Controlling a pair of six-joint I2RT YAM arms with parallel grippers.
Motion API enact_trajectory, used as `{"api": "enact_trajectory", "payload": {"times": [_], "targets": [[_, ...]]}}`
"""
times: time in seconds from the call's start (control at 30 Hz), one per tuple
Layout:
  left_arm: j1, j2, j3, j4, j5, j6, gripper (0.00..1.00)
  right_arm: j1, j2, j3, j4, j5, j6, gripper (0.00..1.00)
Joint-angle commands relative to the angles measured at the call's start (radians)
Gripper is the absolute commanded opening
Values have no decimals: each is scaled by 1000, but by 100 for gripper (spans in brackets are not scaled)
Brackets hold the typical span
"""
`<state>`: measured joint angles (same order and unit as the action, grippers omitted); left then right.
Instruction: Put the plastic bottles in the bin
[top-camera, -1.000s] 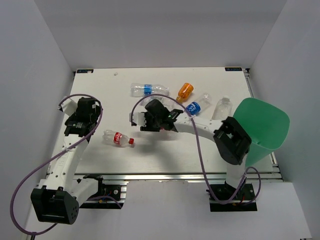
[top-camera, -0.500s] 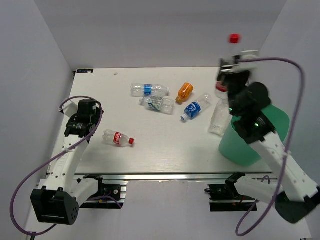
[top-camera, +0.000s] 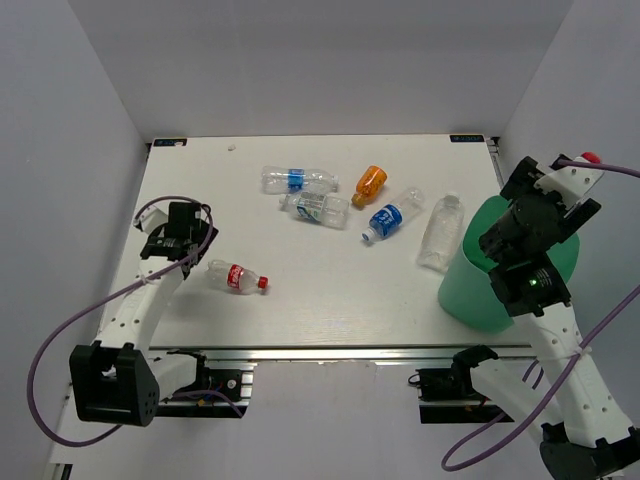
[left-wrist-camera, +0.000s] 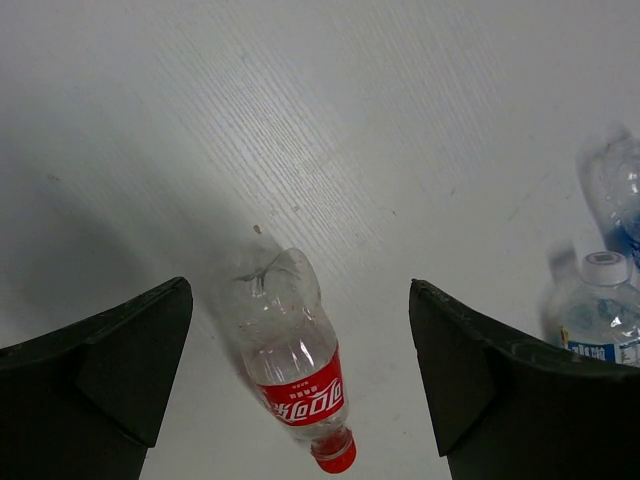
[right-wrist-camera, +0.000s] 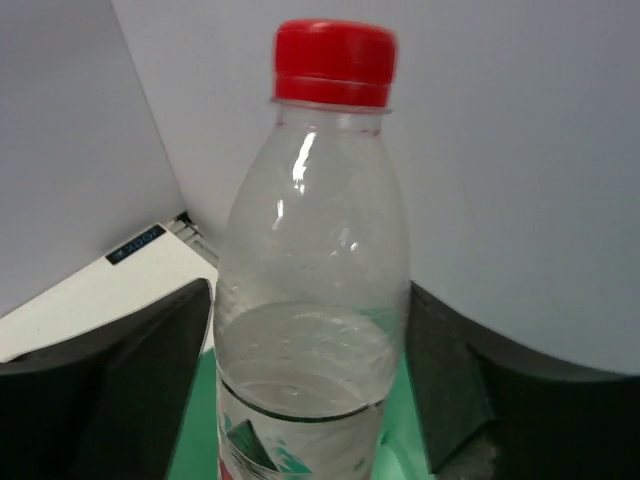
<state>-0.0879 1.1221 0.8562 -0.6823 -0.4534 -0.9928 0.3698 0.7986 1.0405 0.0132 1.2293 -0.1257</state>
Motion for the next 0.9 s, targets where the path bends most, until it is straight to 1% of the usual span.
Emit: {"api": "enact_trajectory", "payload": {"times": [0.0,0.13,0.23,0.37,0.47,0.5,0.6,0.7,0.77,0.8,0.87], "targets": [[2,33,-23,-3,57,-23,98,-6,10,32,-96,32,97,89],[2,56,-77,64,154,-30,98,-6,45,62,-119,-89,104,89],[4,91,-78,63,191,-40,98,-6,70,78,-93,-146,83,89],[-3,91,-117,73,258,-56,98,-6,100,99,-73,-229,61,89],[-18,67,-157,53,252,-79,98,-6,129,121,-62,-287,61,89],[-22,62,-167,50,230,-104,98,-6,136,124,-58,-301,61,89],[-30,59,-213,90,228,-136,98,-6,151,119,-35,-396,63,89],[-44,96,-217,127,228,-145,98,-6,168,127,-53,-590,49,89],[-65,134,-207,141,213,-156,98,-6,175,127,-61,-657,37,89],[-72,148,-201,145,206,-156,98,-6,175,124,-61,-733,29,89],[-87,194,-183,165,199,-153,91,-8,169,101,-53,-812,23,89]]}}
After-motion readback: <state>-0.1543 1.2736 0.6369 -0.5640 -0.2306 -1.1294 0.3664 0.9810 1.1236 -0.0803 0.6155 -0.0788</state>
